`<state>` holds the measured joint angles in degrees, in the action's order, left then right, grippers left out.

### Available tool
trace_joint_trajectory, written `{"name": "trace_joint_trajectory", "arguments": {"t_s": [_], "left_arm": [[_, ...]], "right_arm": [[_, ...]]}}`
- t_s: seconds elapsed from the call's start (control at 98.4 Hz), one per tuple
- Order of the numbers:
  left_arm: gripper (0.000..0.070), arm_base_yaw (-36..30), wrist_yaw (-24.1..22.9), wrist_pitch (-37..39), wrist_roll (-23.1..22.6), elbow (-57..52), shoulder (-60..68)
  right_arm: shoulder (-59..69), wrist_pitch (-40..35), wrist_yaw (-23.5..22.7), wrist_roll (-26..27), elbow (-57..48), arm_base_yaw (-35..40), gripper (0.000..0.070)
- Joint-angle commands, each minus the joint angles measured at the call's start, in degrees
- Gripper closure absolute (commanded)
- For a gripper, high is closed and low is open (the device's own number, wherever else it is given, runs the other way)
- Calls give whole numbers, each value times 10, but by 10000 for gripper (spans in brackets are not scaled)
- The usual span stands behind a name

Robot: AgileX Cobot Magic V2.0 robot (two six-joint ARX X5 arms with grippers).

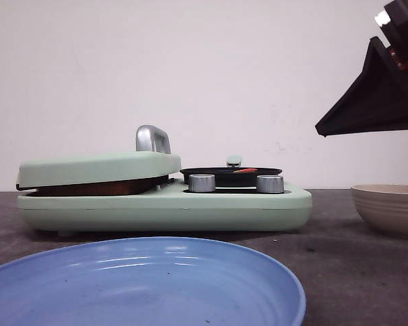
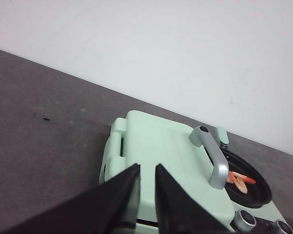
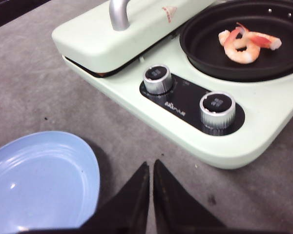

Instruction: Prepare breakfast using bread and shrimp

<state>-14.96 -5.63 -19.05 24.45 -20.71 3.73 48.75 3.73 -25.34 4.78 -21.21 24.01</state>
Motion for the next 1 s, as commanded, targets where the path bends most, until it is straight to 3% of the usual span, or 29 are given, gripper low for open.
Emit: {"name": "trace_joint_trajectory", "arguments": {"t_s": [0.0, 0.498, 0.559, 0.63, 0.732, 0.843, 0.986], "left_arm": [[699, -1, 3, 7, 4, -9, 1], [700, 5, 3, 3, 5, -6, -9], [700, 17, -13, -21, 0, -3, -20], [700, 42, -17, -26, -55, 12, -37], [700, 93, -15, 26, -147, 46, -36], [700, 152, 28, 100, -240, 98, -36], [700, 210, 82, 134, -283, 153, -36]], "right_arm": [[2, 10, -1, 6, -5, 4, 700], [2, 10, -1, 6, -5, 4, 700], [2, 9, -1, 6, -5, 4, 700], [2, 10, -1, 6, -5, 4, 700], [2, 9, -1, 6, -5, 4, 700], [2, 10, -1, 6, -5, 4, 700], [2, 10, -1, 6, -5, 4, 700]]}}
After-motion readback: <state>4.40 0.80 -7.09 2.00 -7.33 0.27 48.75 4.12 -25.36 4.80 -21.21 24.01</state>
